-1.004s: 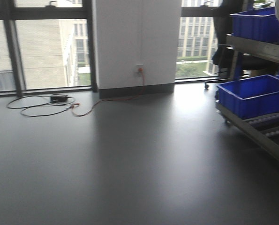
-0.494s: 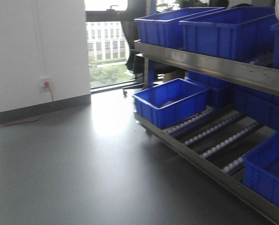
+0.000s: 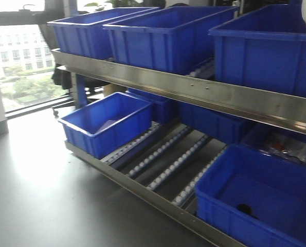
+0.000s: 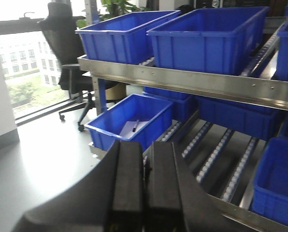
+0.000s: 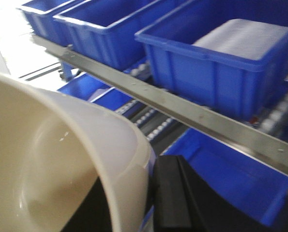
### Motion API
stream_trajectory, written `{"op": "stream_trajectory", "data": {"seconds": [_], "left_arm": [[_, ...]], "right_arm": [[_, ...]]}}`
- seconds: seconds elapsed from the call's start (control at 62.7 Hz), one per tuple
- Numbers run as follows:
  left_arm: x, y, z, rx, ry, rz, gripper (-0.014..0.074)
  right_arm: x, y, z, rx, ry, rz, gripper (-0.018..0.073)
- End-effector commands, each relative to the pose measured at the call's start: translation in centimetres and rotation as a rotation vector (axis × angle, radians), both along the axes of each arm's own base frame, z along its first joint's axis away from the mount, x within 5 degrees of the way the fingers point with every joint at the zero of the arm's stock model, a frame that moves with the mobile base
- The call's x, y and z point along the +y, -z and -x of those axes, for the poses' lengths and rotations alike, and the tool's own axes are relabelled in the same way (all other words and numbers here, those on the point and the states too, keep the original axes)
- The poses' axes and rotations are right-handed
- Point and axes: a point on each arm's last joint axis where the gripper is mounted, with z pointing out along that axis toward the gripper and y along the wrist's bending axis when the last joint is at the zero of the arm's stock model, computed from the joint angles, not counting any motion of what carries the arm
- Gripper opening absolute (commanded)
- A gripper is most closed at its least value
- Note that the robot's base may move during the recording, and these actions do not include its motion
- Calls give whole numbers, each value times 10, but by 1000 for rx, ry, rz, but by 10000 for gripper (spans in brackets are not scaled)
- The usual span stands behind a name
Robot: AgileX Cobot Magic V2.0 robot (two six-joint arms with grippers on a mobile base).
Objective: Move white bin to right shelf second layer
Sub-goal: 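Turn the base toward the roller shelf with blue crates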
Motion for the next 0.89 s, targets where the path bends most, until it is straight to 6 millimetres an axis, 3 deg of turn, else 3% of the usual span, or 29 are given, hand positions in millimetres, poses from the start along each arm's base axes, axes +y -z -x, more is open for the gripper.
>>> {"op": "stream_trajectory", "data": {"seconds": [0.0,0.877], "left_arm": [[0,4,0,-60,-5,19,85],[0,4,0,-60,-5,19,85]], "right_arm": [[-1,-18,-1,-123,11,-11,57],[-1,-18,-1,-123,11,-11,57]]}}
